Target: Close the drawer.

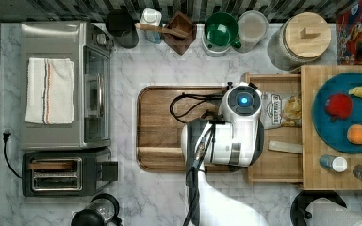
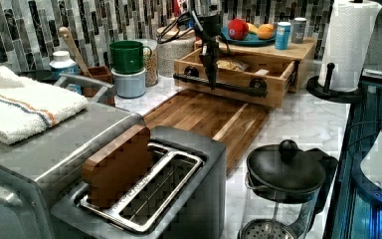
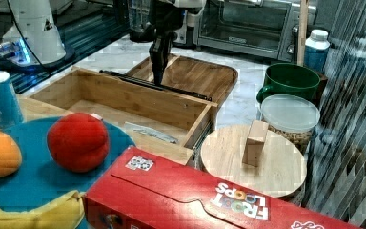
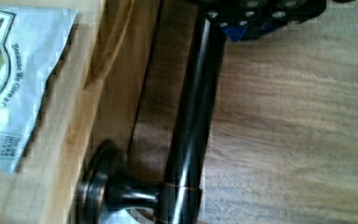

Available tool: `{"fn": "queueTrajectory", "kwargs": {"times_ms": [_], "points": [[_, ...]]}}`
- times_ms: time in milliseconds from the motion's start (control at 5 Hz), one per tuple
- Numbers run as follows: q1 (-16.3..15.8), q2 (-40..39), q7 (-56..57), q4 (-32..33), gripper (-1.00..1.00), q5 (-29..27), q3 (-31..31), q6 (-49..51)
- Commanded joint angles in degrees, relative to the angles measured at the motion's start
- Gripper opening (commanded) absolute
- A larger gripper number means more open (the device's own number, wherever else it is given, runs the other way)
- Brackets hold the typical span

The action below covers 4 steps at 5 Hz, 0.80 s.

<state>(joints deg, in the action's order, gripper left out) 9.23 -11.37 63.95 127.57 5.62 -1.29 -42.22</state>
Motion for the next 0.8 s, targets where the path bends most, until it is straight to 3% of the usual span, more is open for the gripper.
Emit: {"fn": "queueTrajectory", "kwargs": {"times_ms": [200,600,800], "points": [[9.21,-3.48,12.04,-8.32,-1.00,-1.76,-5.41,-3.00],[13.07,-5.85,16.21,-14.63,-1.00,-1.89,-6.71,1.99],[15.90,-8.62,22.81,-17.73,-1.00,-4.77,-7.42,-0.08]]}}
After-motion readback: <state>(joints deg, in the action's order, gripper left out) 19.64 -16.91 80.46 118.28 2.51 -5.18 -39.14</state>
